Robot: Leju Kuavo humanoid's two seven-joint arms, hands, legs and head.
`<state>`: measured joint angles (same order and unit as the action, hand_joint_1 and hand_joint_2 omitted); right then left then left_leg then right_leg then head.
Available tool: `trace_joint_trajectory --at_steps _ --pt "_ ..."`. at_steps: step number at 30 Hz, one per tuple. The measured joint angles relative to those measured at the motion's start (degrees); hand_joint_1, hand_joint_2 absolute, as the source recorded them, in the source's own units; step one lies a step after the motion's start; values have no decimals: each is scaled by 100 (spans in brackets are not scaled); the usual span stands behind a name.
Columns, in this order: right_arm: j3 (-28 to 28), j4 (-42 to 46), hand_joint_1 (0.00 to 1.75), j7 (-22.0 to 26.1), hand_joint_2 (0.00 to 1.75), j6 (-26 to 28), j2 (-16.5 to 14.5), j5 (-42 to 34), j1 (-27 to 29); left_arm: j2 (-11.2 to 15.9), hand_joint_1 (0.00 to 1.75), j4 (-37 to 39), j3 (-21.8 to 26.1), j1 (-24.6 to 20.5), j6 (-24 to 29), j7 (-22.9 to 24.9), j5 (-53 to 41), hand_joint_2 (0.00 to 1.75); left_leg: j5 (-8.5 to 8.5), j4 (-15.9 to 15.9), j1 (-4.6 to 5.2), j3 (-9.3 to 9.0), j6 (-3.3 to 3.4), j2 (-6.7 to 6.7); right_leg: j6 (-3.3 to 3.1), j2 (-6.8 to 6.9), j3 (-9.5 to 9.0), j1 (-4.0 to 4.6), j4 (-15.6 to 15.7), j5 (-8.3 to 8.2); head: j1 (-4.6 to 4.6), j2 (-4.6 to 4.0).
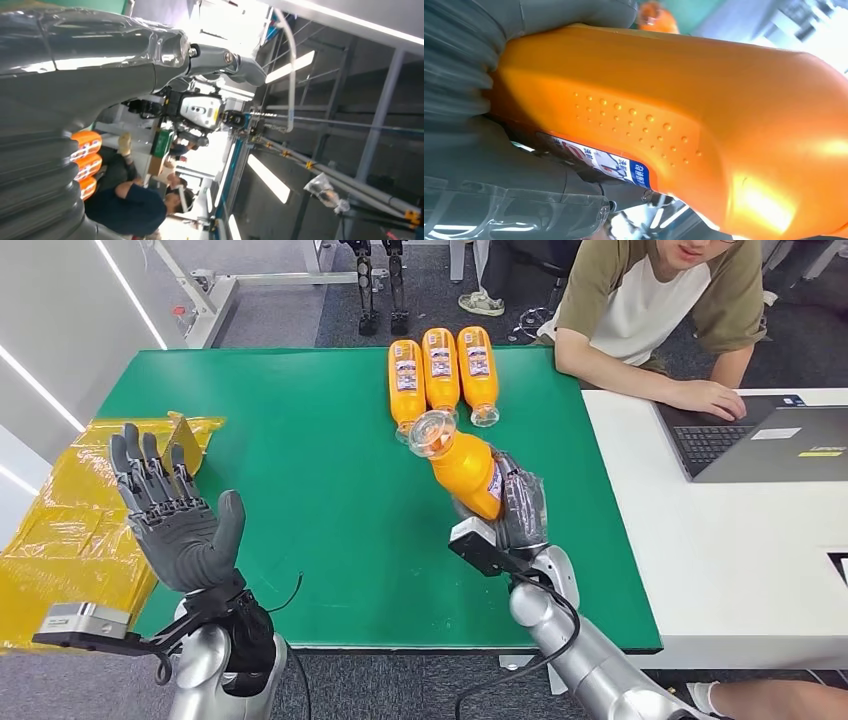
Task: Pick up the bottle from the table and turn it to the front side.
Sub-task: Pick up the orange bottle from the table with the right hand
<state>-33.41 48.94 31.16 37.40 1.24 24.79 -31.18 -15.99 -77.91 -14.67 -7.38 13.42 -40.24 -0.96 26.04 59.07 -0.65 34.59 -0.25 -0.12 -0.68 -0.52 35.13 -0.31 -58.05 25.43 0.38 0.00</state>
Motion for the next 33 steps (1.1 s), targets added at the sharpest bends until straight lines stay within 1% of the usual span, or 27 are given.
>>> trace_joint_trajectory --at_steps 4,9,13,17,21,25,29,33 --pt "147 24 175 352 175 -15 -407 -205 57 -8 0 436 -73 -81 -381 0 156 175 0 2 2 0 0 5 0 -3 2 -2 1 -2 0 0" --pt "173 23 175 451 175 -192 -798 -196 80 -62 0 1109 -163 -345 -1165 0 522 175 -1 3 2 0 0 4 0 -3 3 -2 0 -3 0 0" --pt "160 -20 175 419 175 -437 -1049 -104 41 -109 0 1666 -344 -556 -1341 0 579 175 0 3 2 0 0 5 0 -4 4 -2 0 -3 0 0" --pt "94 -88 175 299 175 -678 -1257 46 -4 -145 0 2048 -592 -734 -1420 4 709 175 0 3 1 1 0 5 0 -4 6 -2 0 -3 0 -1" --pt "13 -139 175 173 175 -928 -1393 208 -12 -178 0 2319 -869 -892 -1437 13 911 175 0 3 2 3 0 5 0 -3 7 -2 0 -3 0 -1" --pt "-68 -203 175 27 175 -1236 -1458 344 -12 -198 0 2500 -1072 -991 -1435 13 1080 175 0 3 2 4 0 4 0 -2 7 -2 0 -3 0 -1" --pt "-106 -300 175 -243 175 -1604 -1471 526 -35 -208 0 2624 -1109 -1030 -1390 7 1162 175 0 3 2 4 0 5 0 -4 7 -2 0 -3 0 0" --pt "-118 -443 175 -467 175 -1840 -1472 722 -99 -209 0 2707 -1082 -1033 -1371 3 1169 175 0 3 2 4 0 5 0 -3 7 -2 0 -3 0 0"
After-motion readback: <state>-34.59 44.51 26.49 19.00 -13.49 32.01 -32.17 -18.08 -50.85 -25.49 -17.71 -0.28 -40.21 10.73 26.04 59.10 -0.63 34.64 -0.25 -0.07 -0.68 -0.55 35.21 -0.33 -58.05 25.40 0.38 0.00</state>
